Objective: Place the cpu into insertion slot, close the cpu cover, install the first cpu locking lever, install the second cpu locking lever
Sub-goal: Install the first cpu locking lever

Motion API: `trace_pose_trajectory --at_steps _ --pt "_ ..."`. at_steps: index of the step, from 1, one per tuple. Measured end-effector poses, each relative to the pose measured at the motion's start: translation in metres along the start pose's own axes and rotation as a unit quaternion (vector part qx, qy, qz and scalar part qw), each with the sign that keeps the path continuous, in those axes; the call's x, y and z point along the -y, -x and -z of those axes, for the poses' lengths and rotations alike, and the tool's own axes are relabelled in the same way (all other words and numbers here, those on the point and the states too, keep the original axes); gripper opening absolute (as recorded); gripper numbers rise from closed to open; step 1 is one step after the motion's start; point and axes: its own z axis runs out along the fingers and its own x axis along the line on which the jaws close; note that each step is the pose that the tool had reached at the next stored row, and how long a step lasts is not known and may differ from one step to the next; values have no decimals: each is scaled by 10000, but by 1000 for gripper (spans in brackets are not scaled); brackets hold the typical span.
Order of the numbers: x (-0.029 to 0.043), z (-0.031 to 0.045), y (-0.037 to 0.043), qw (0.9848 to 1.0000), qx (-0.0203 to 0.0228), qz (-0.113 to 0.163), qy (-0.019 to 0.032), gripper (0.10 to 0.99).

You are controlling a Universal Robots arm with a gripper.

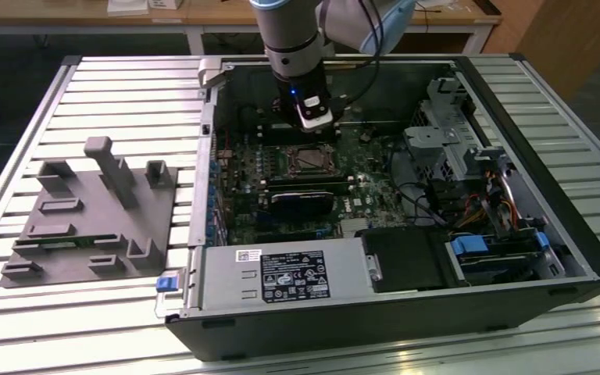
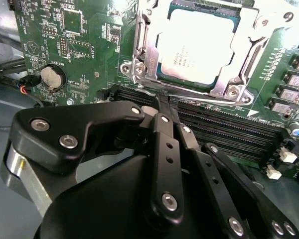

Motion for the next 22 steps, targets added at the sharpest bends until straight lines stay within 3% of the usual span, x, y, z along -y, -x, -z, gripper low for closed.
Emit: trace_pose_trajectory --at_steps 13,17,22 --pt "32 -42 3 10000 17 -44 -34 106" --pt "44 -46 8 10000 -12 -65 42 106" --pt "45 -42 10 10000 -12 -66 46 106"
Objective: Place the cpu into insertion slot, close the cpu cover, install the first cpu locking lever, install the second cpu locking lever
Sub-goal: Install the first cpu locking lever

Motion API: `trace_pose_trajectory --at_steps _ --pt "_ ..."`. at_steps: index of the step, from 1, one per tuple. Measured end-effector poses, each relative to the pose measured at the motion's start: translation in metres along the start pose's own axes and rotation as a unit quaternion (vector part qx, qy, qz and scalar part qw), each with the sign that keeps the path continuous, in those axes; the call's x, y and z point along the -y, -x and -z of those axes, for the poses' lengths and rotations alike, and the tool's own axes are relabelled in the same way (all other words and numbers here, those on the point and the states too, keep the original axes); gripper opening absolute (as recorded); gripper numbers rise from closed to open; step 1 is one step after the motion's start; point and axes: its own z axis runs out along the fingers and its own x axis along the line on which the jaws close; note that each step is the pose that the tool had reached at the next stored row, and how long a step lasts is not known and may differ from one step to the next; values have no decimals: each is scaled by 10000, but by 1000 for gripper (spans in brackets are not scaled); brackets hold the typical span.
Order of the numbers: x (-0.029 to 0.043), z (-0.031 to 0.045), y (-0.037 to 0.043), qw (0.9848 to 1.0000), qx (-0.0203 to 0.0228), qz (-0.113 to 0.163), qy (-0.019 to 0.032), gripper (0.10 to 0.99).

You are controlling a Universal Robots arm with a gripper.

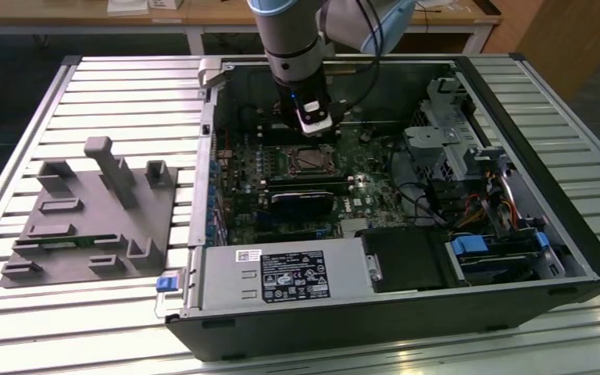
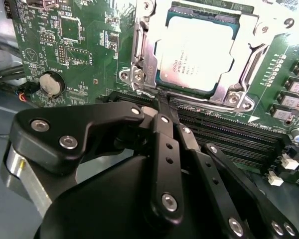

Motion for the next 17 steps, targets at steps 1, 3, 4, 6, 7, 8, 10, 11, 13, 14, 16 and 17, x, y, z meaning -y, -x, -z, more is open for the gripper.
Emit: trace_pose_trajectory --at_steps 1,3,4,6,7,8,10,11,13,14,16,17 --pt "-2 4 1 10000 1 0 2 106" --pt "-7 28 6 10000 1 0 2 106" --pt "-8 45 9 10000 0 0 -2 106" --pt "-15 81 15 10000 0 0 -1 106" --pt "-19 101 19 10000 0 0 -1 106" --pt "-24 124 24 10000 0 0 -2 106" --pt "-33 171 33 10000 0 0 -1 106" --pt "-37 193 37 10000 0 0 -1 106" --pt "-44 227 43 10000 0 0 -2 106" --pt "-46 236 45 10000 0 1 -2 106" --pt "-46 236 45 10000 0 0 -1 106" --pt "-46 236 45 10000 0 0 -1 106"
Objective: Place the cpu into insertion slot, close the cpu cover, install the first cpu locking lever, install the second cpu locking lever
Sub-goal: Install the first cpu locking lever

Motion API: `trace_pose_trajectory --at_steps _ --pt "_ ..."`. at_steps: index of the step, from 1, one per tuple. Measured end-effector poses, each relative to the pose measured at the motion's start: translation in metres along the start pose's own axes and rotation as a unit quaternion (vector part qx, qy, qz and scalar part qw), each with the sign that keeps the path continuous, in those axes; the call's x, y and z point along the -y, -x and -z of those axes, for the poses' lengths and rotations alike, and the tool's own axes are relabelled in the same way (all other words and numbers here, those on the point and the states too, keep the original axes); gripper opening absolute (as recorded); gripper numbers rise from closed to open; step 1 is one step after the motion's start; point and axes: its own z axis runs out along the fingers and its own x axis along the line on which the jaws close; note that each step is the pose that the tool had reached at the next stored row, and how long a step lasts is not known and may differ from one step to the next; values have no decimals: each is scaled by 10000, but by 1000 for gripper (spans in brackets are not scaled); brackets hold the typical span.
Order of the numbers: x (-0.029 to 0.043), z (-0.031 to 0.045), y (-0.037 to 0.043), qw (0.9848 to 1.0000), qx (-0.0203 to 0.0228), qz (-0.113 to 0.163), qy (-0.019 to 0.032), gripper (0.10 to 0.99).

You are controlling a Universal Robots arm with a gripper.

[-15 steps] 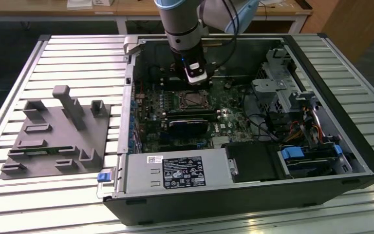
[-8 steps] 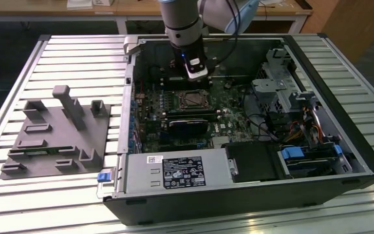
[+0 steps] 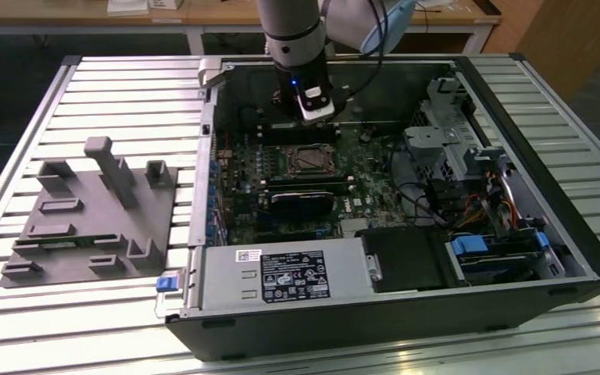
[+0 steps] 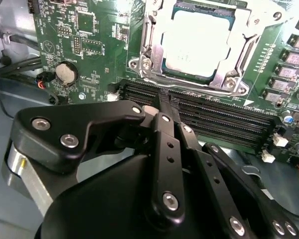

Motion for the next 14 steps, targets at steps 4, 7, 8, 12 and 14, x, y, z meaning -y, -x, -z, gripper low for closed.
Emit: trace_pose_trajectory --at_steps 4,7,8,12,14 --pt "0 -1 1 10000 -6 2 -12 106" --pt "0 -7 17 9999 -108 -2 -99 106" --pt "2 -9 26 9998 -147 -3 -136 106" --pt "33 -8 53 9994 -215 10 -278 106" --pt "60 -6 66 9992 -209 22 -345 106"
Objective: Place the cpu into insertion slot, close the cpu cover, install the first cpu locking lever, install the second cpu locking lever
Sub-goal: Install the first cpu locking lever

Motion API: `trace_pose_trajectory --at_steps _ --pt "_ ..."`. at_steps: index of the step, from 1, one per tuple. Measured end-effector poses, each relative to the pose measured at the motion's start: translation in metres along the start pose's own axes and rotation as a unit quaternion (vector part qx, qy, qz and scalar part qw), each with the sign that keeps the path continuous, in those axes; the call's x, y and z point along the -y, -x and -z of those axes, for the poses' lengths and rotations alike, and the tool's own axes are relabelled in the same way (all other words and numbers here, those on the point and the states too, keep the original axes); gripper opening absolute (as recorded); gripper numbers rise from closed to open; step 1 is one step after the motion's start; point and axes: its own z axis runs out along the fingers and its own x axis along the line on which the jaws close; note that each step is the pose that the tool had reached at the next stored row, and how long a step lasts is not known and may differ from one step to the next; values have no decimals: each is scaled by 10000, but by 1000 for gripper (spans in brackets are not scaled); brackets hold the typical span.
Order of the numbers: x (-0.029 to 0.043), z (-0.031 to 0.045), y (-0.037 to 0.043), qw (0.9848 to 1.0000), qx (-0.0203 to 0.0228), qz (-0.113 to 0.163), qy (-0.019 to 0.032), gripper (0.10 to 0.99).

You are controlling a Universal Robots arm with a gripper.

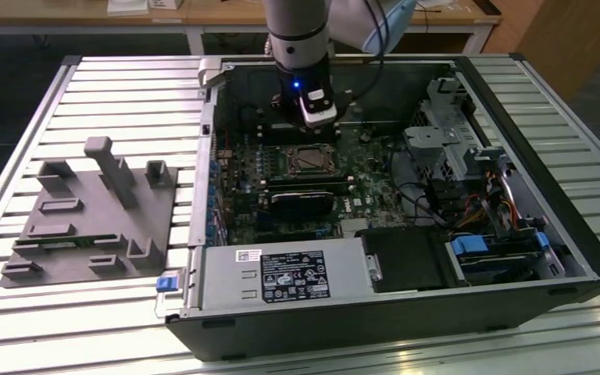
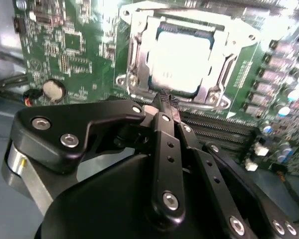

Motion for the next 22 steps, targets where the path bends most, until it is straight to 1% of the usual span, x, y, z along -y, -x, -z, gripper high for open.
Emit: trace_pose_trajectory --at_steps 3,8,13,15,16,22 --pt "46 2 20 10000 6 10 -71 106" --pt "131 7 57 9999 5 25 -163 106" --pt "222 13 96 9997 -9 36 -249 106" --pt "245 11 106 9996 -33 39 -284 106" --pt "246 12 106 9996 -36 39 -292 106" --pt "246 16 107 9996 -37 40 -294 106"
